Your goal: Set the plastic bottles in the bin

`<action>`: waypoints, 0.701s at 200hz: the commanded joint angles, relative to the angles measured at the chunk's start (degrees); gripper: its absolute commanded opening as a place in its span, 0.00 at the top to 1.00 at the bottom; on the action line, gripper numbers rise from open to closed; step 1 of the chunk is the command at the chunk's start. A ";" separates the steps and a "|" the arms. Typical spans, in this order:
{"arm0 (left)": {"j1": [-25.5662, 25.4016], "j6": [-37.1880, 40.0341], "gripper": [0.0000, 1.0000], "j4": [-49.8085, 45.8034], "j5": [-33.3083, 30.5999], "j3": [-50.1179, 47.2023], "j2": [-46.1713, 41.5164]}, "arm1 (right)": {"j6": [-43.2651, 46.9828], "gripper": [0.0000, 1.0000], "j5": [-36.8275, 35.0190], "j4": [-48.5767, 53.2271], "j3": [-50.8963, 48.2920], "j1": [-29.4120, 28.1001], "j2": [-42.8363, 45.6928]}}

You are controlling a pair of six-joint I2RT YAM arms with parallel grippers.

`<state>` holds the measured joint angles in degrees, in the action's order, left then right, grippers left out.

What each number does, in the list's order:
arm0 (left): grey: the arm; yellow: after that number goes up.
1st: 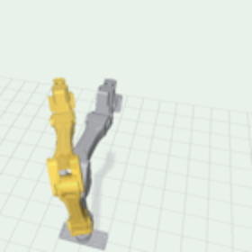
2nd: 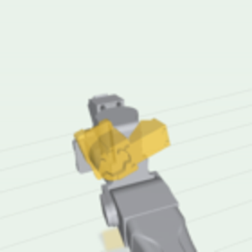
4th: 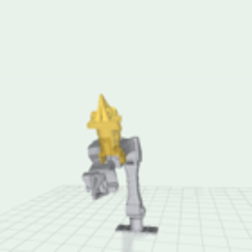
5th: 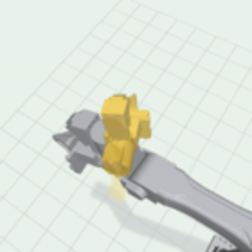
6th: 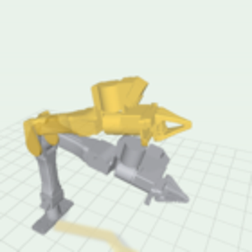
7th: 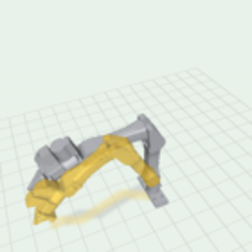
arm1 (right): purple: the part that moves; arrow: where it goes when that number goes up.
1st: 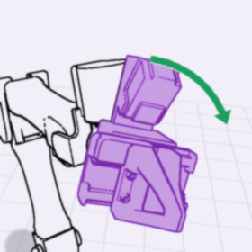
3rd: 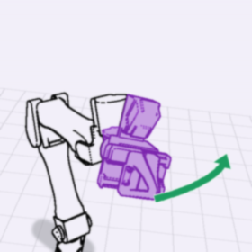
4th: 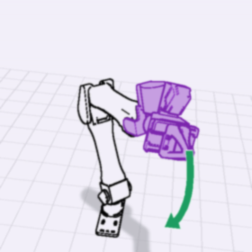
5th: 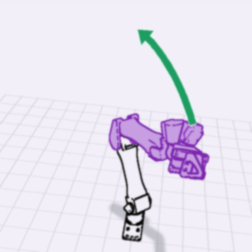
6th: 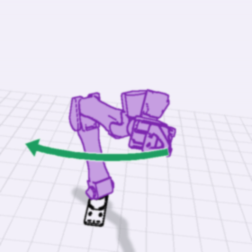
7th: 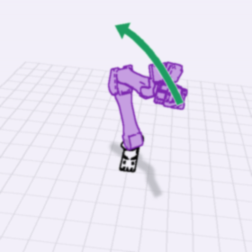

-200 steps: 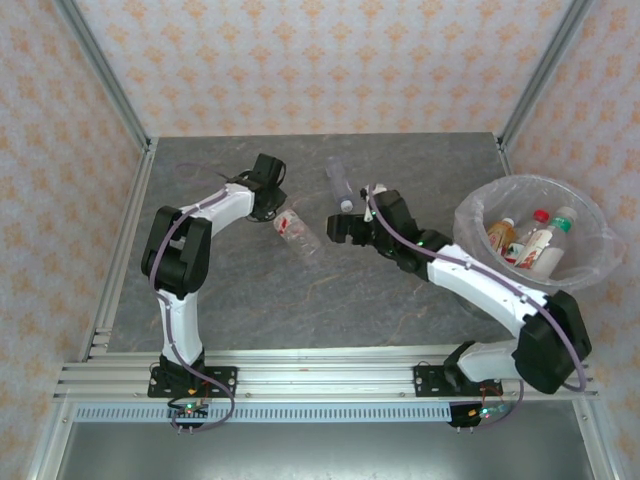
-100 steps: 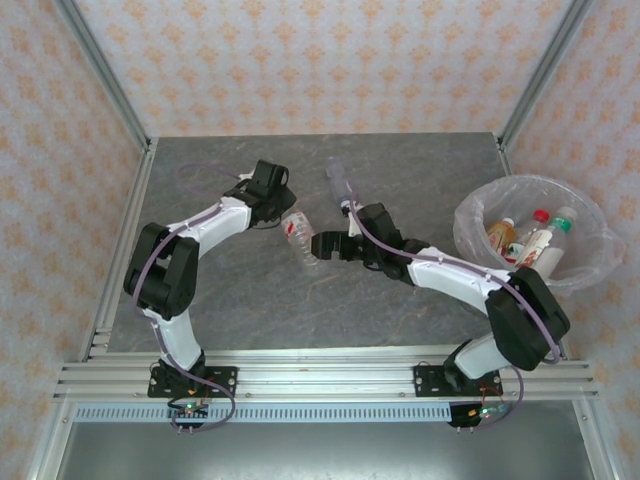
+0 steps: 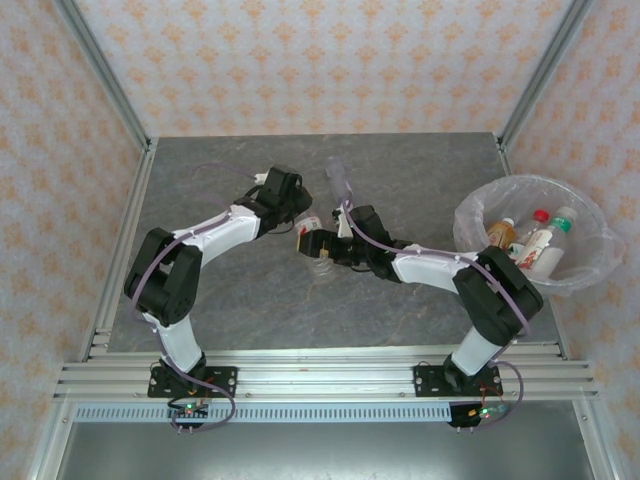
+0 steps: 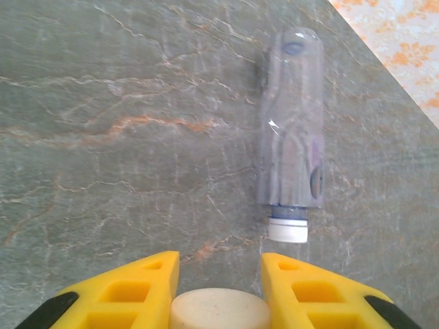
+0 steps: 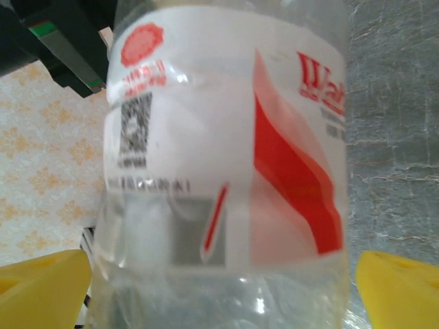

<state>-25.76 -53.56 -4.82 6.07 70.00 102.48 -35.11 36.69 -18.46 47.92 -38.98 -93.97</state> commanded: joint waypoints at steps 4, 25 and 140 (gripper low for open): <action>-0.25 0.56 1.00 3.85 1.37 -0.76 -2.36 | -3.14 0.01 2.73 -5.62 2.08 -0.38 -0.77; -0.34 0.81 1.00 4.50 1.62 -0.89 -2.74 | -3.92 0.02 4.19 -5.93 2.48 -0.47 -1.38; -0.34 4.02 0.76 -3.21 0.28 2.46 -6.90 | -1.07 0.42 -0.48 -8.96 -1.35 -0.39 2.88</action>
<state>-25.78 -49.95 -5.28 6.90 69.91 98.54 -38.46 37.89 -23.68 47.66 -39.09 -93.65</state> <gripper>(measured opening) 0.310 0.595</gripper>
